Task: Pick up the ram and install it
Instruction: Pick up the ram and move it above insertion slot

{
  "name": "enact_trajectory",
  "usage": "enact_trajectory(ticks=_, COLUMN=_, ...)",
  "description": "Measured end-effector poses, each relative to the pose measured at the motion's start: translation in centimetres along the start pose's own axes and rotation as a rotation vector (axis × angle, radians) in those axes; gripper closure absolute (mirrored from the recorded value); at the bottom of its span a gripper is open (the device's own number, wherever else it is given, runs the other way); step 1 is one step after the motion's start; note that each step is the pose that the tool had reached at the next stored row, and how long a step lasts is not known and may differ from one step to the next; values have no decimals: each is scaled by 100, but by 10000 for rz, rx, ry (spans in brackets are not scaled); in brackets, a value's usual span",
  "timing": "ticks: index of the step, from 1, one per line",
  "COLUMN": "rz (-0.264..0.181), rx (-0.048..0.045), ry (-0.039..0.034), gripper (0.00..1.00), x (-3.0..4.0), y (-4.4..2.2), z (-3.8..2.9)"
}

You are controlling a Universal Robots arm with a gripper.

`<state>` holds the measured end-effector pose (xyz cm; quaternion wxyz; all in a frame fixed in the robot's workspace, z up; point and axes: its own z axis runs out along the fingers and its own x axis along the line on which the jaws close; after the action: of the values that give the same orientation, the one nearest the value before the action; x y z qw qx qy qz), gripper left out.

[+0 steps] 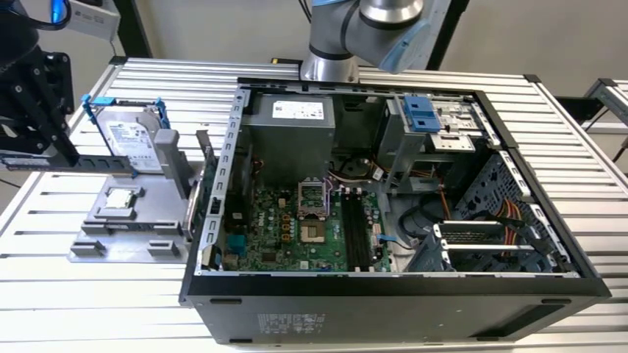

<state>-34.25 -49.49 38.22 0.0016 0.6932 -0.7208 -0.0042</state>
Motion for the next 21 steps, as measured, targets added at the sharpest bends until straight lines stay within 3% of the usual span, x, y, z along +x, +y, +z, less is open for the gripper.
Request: enact_trajectory(ticks=21, rz=0, rx=0, ry=0, gripper=100, x=-7, y=-183, z=-1)
